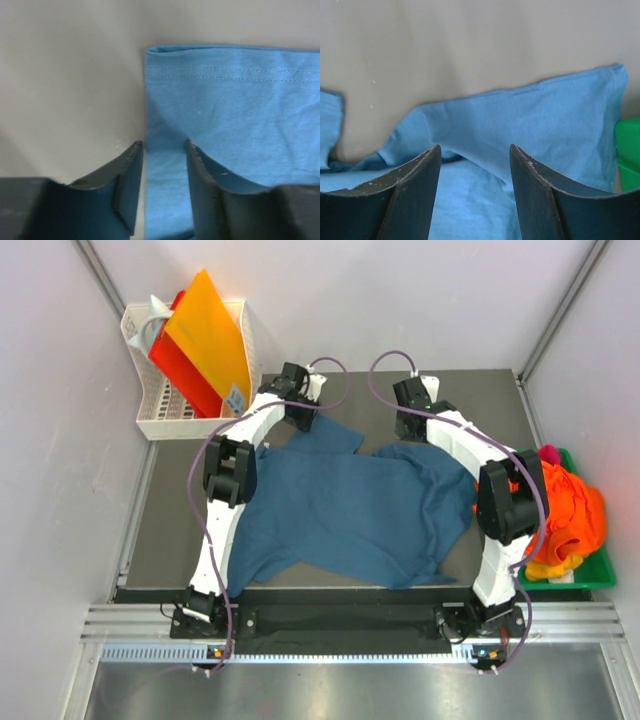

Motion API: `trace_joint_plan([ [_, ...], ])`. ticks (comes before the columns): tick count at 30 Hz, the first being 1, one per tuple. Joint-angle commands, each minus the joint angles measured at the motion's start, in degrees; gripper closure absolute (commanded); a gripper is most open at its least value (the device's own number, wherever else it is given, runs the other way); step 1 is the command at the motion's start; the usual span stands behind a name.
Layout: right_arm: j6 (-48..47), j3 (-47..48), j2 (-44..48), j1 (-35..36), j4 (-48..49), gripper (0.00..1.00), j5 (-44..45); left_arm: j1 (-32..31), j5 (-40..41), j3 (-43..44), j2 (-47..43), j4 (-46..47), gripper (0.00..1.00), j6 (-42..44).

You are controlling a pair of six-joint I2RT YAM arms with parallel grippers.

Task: Fold and stack the t-shirts
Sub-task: Flatten out the tshirt

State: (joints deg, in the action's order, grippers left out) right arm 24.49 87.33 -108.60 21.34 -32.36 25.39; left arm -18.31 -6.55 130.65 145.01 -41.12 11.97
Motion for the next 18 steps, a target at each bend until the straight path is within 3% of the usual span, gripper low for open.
trace_joint_plan([
  [1, 0.30, -1.28, 2.78, -0.34, 2.30, 0.43, -0.69, 0.11, 0.40, -2.33, 0.45, -0.71, 0.69, 0.95],
  [2, 0.38, -1.46, 2.95, -0.34, 2.47, 0.43, -0.69, 0.02, 0.39, -2.59, 0.54, -0.71, 0.74, 0.87],
  [3, 0.38, -1.72, 3.04, -0.34, 2.48, 0.43, -0.69, 0.02, 0.39, -2.68, 0.54, -0.80, 0.91, 0.78],
  [5, 0.47, -2.34, 3.39, -0.34, 2.56, 0.43, -0.60, 0.02, 0.65, -2.86, 0.62, -0.63, 1.00, 0.52],
  [12, 0.47, -4.18, 4.62, -0.43, 2.92, 0.43, 0.45, 0.37, 5.40, -1.72, -1.40, 4.64, 1.00, -0.71],
  [18, 0.56, -5.41, 5.68, -0.43, 3.18, 0.43, 0.80, 1.78, 10.49, 12.34, 2.64, 5.35, 1.00, -1.60],
])
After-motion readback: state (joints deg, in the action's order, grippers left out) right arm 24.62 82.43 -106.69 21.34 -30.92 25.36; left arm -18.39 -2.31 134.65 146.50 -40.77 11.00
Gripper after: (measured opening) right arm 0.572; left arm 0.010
